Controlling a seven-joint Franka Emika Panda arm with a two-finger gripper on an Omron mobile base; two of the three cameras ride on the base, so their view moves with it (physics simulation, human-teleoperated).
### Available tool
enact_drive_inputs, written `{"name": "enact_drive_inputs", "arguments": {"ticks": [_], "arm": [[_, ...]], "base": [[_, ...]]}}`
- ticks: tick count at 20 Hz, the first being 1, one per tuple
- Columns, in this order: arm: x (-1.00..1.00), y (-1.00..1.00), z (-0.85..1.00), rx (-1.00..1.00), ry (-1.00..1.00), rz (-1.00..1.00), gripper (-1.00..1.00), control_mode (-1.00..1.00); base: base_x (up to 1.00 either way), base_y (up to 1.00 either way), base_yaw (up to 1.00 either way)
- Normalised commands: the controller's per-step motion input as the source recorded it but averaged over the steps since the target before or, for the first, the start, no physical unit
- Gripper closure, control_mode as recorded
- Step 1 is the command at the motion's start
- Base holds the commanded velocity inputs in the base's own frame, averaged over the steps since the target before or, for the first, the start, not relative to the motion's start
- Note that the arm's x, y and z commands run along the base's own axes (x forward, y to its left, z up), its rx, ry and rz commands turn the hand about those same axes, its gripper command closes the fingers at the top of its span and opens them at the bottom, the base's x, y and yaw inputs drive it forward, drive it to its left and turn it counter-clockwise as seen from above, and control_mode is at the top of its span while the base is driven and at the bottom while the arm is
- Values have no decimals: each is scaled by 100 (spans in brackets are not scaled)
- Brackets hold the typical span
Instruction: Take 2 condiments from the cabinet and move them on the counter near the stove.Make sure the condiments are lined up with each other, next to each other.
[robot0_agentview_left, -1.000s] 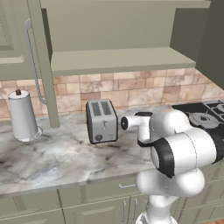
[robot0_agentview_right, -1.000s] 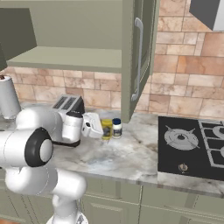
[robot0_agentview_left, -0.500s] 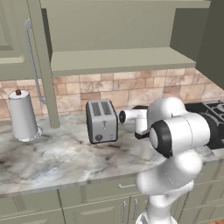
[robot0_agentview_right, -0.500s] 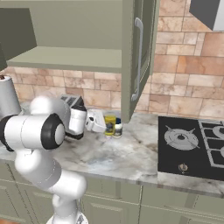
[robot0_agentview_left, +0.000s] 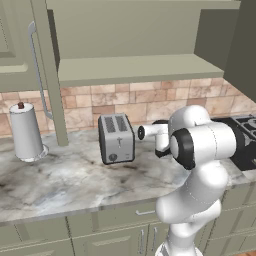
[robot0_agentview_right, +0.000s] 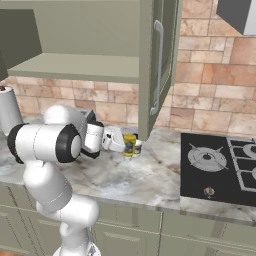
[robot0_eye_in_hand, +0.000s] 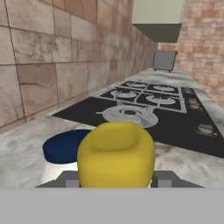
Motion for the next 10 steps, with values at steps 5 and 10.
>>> {"name": "enact_drive_inputs", "arguments": {"ticks": [5,10], "arm": [[0,-16,-50,0,-14,-3,100,-100],[0,-1,-57,-1,-14,-3,-100,-100]], "base": [[0,0,0],[0,0,0]]}}
